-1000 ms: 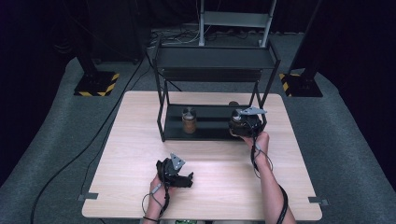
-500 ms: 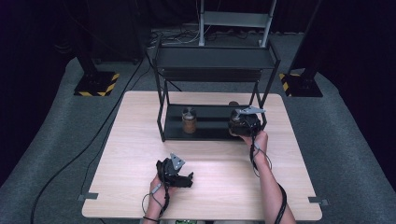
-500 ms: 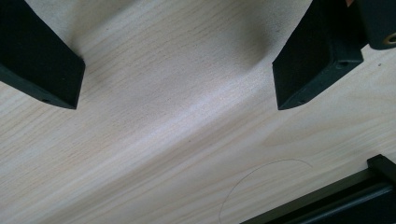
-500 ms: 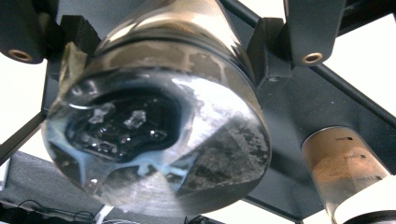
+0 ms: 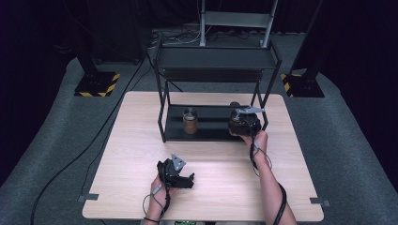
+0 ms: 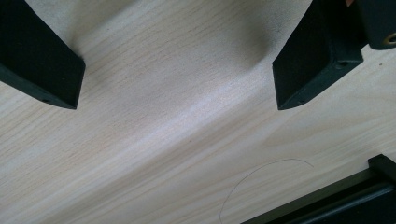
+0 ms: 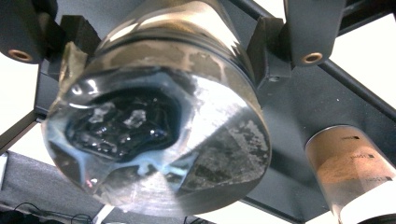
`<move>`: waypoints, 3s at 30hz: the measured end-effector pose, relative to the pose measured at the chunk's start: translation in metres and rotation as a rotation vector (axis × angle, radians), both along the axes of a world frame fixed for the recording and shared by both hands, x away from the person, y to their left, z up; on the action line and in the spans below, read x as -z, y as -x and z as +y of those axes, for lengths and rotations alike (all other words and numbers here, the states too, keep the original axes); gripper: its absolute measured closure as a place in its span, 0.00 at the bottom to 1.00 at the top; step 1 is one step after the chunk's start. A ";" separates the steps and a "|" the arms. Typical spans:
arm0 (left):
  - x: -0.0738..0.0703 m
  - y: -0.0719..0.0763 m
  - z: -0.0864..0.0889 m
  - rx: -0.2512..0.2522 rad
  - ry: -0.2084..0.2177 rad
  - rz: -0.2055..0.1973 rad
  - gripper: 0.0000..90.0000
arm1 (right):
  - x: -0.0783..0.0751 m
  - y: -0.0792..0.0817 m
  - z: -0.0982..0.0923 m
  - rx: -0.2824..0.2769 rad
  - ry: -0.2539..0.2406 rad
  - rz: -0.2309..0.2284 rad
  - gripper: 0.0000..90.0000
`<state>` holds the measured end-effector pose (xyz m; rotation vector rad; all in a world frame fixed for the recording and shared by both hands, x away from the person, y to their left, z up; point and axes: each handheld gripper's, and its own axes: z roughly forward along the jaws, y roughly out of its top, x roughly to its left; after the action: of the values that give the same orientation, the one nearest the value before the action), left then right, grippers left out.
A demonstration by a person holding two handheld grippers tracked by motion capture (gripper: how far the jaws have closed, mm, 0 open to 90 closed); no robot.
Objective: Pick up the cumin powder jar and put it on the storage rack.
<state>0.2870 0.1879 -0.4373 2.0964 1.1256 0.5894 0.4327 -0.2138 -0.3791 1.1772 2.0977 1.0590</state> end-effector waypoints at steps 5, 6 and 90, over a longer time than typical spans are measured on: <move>0.000 0.000 0.000 0.000 0.000 0.000 0.02 | 0.001 -0.003 0.001 0.001 0.000 0.003 0.33; 0.000 0.000 0.000 0.000 0.000 0.000 0.02 | 0.001 -0.003 0.001 0.003 -0.002 0.007 0.33; 0.000 0.000 0.000 0.004 -0.003 -0.004 0.02 | 0.017 -0.031 0.013 0.003 -0.044 0.028 0.33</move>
<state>0.2866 0.1877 -0.4375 2.0992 1.1186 0.5932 0.4641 -0.2005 -0.3964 1.2228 2.1034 1.0989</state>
